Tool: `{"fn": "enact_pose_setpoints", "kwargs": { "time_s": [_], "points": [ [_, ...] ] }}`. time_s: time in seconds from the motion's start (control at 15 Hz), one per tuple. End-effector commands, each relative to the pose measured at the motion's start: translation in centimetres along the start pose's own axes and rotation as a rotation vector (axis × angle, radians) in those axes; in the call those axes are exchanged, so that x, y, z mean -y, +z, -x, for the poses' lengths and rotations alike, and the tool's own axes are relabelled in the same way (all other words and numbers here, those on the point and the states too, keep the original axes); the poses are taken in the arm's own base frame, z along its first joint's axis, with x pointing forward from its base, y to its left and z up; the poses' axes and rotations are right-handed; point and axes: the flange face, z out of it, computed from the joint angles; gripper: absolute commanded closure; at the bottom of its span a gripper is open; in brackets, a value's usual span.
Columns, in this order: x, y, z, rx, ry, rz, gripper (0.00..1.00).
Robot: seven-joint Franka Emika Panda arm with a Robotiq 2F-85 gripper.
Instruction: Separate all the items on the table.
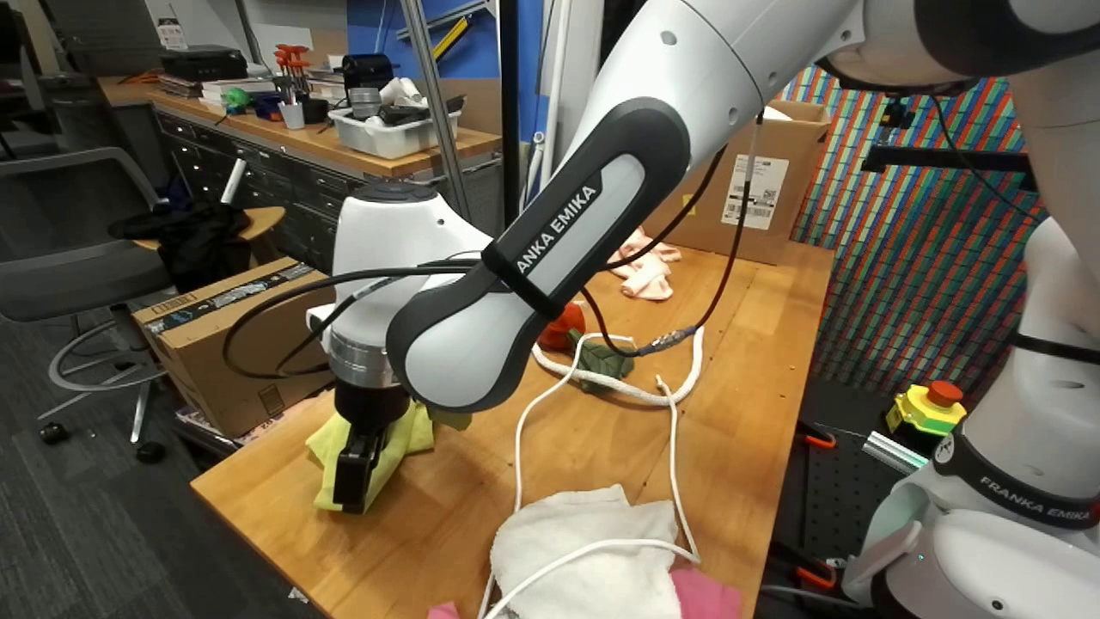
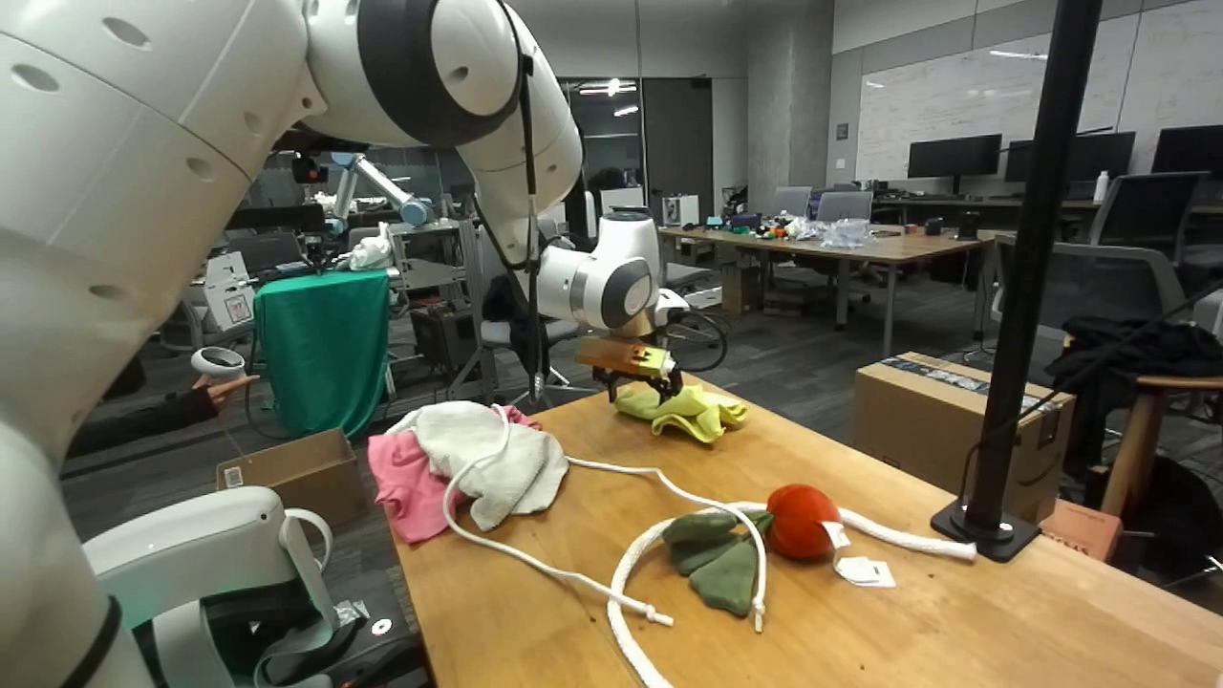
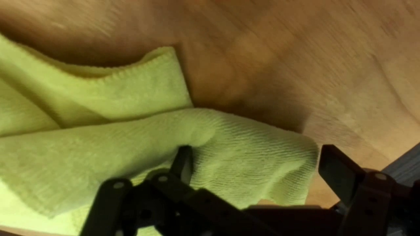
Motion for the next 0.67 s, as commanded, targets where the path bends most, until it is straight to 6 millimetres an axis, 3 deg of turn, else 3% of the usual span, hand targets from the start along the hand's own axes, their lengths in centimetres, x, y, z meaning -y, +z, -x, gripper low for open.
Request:
{"fn": "enact_pose_setpoints", "kwargs": {
  "time_s": [0.0, 0.33, 0.6],
  "points": [
    [2.9, 0.0, -1.4, -0.035, -0.002, -0.034, 0.0],
    [4.9, -1.5, -2.5, -0.056, -0.036, -0.03, 0.0],
    [4.5, -4.7, -3.8, -0.101, -0.066, 0.024, 0.0]
  ]
}}
